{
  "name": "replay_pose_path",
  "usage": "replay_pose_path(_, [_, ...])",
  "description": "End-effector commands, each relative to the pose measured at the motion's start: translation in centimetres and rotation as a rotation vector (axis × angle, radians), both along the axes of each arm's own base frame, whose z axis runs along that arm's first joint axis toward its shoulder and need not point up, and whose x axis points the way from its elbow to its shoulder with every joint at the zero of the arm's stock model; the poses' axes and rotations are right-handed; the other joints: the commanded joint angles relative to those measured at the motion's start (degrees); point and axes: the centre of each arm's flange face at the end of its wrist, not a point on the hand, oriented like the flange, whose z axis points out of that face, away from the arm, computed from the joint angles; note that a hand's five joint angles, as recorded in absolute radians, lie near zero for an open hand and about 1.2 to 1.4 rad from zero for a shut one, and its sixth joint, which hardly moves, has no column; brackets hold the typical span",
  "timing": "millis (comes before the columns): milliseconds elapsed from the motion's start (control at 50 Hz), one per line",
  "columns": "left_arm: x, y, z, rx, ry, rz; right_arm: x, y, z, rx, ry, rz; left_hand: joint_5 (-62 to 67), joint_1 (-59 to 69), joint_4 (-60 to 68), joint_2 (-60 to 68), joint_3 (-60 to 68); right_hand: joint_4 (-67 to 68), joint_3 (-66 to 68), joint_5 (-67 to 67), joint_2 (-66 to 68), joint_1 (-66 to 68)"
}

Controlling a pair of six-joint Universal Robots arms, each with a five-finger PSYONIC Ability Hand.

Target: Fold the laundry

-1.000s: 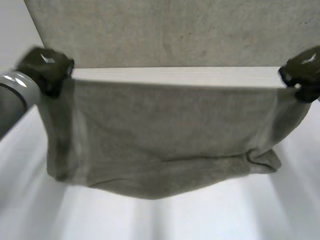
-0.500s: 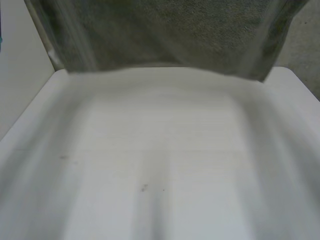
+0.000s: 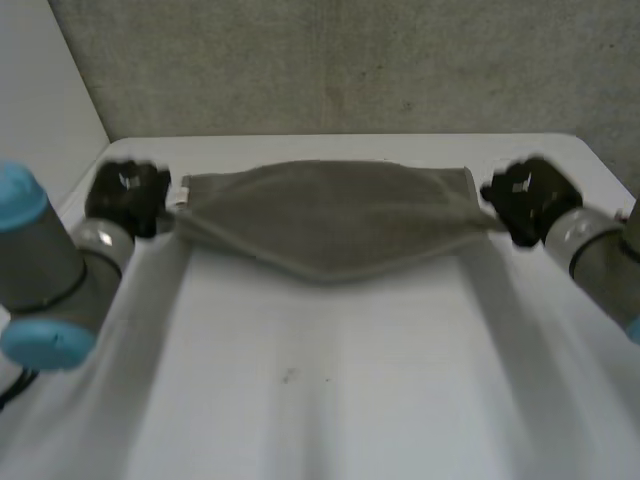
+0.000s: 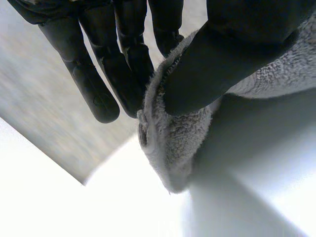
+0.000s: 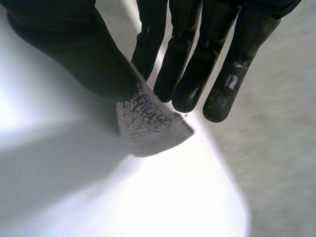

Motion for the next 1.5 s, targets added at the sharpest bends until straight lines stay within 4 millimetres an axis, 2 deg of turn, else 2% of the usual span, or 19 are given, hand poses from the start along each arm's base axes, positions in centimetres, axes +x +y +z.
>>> replay_pose_path(20, [1.9, 7.0, -2.8, 0.227, -0.198, -0.102, -2.7, 5.4, 0.2, 0.300, 0.163, 0.004, 10.38, 11.08, 10.23, 10.24, 10.31, 11.62, 12.01, 13.40, 12.35, 24.22])
replay_pose_path(40, [1.9, 7.0, -2.8, 0.227, -0.198, -0.102, -2.7, 5.4, 0.2, 0.301, 0.163, 0.004, 10.38, 11.08, 10.23, 10.24, 10.31, 11.62, 12.01, 13.40, 12.35, 24.22])
replay_pose_path(80, [3.3, 10.1, -1.8, 0.314, -0.324, -0.144, -4.2, 8.2, 2.2, 0.367, 0.223, 0.014, 10.38, 11.08, 10.23, 10.24, 10.31, 11.62, 12.01, 13.40, 12.35, 24.22])
replay_pose_path(180, [4.1, 14.0, 0.8, 0.374, -0.400, -0.230, -5.9, 9.6, 4.2, 0.307, 0.308, 0.019, 10.38, 11.08, 10.23, 10.24, 10.31, 11.62, 12.01, 13.40, 12.35, 24.22])
replay_pose_path(260, [3.8, 14.1, 2.2, 0.314, -0.364, -0.275, -6.1, 9.5, 4.8, 0.259, 0.314, 0.033, 10.38, 11.08, 10.23, 10.24, 10.31, 11.62, 12.01, 13.40, 12.35, 24.22])
replay_pose_path(360, [3.7, 11.7, 3.0, 0.202, -0.326, -0.284, -5.8, 8.2, 4.4, 0.220, 0.248, 0.026, 10.38, 11.08, 10.23, 10.24, 10.31, 11.62, 12.01, 13.40, 12.35, 24.22])
replay_pose_path(480, [2.5, 6.6, 0.2, 0.160, -0.295, -0.267, -5.3, 2.6, 0.5, 0.191, 0.149, -0.052, 10.38, 11.08, 10.23, 10.24, 10.31, 11.62, 12.01, 13.40, 12.35, 24.22])
replay_pose_path(620, [1.7, 0.0, -2.1, 0.128, -0.313, -0.145, -1.0, -1.6, -2.9, 0.067, 0.154, -0.090, 10.38, 11.08, 10.23, 10.24, 10.31, 11.62, 12.01, 13.40, 12.35, 24.22])
replay_pose_path(780, [-0.6, -4.7, -2.9, 0.000, -0.282, -0.138, 1.3, -6.0, -5.5, -0.113, 0.129, -0.096, 10.38, 11.08, 10.23, 10.24, 10.31, 11.62, 12.01, 13.40, 12.35, 24.22])
replay_pose_path(880, [-1.5, -6.4, -3.8, -0.033, -0.234, -0.130, 3.2, -7.1, -6.5, -0.193, 0.103, -0.072, 10.38, 11.08, 10.23, 10.24, 10.31, 11.62, 12.01, 13.40, 12.35, 24.22])
replay_pose_path(1040, [-2.6, -7.2, -5.3, -0.031, -0.234, -0.127, 3.6, -9.0, -7.7, -0.284, 0.093, -0.109, 10.38, 11.08, 10.23, 10.24, 10.31, 11.62, 12.01, 13.40, 12.35, 24.22])
replay_pose_path(1120, [-2.6, -7.2, -5.8, -0.020, -0.235, -0.128, 3.7, -9.4, -7.7, -0.319, 0.078, -0.116, 10.38, 11.08, 10.23, 10.24, 10.31, -11.87, -11.48, -10.09, -11.14, 0.74])
replay_pose_path(1140, [-2.6, -7.1, -5.9, -0.016, -0.237, -0.130, 3.7, -9.6, -7.7, -0.333, 0.074, -0.124, 4.57, 5.27, 4.43, 4.43, 4.51, -33.02, -32.63, -31.24, -32.29, -20.41])
replay_pose_path(1160, [-2.7, -6.9, -5.8, -0.014, -0.236, -0.130, 3.7, -9.6, -7.7, -0.341, 0.069, -0.122, -26.13, -25.43, -26.27, -26.27, -26.19, -49.88, -49.49, -48.11, -49.16, -37.28])
replay_pose_path(1180, [-2.7, -6.9, -5.8, -0.014, -0.236, -0.130, 3.7, -9.6, -7.7, -0.341, 0.069, -0.122, -26.43, -25.74, -26.58, -26.57, -26.50, -50.05, -49.66, -48.28, -49.33, -37.45])
replay_pose_path(1200, [-2.8, -6.7, -5.7, -0.013, -0.236, -0.127, 3.7, -9.5, -7.5, -0.342, 0.062, -0.121, -51.92, -51.22, -52.06, -52.06, -51.98, -58.38, -57.99, -56.60, -57.65, -45.78])
replay_pose_path(1280, [-2.9, -6.2, -4.5, -0.029, -0.237, -0.096, 3.4, -9.4, -6.5, -0.344, 0.041, -0.128, -58.40, -57.70, -58.54, -58.54, -58.46, -58.38, -57.99, -56.60, -57.65, -45.78])
replay_pose_path(1380, [-2.4, -4.5, -0.1, -0.091, -0.189, -0.051, 2.7, -7.8, -1.5, -0.374, -0.075, -0.142, -58.90, -58.20, -59.05, -59.04, -58.97, -58.38, -57.99, -56.60, -57.65, -45.78])
replay_pose_path(1500, [-2.7, -1.9, 3.4, -0.129, -0.084, -0.063, 2.3, -5.2, 1.5, -0.308, -0.157, -0.117, -58.90, -58.20, -59.05, -59.04, -58.97, -58.38, -57.99, -56.60, -57.65, -45.78])
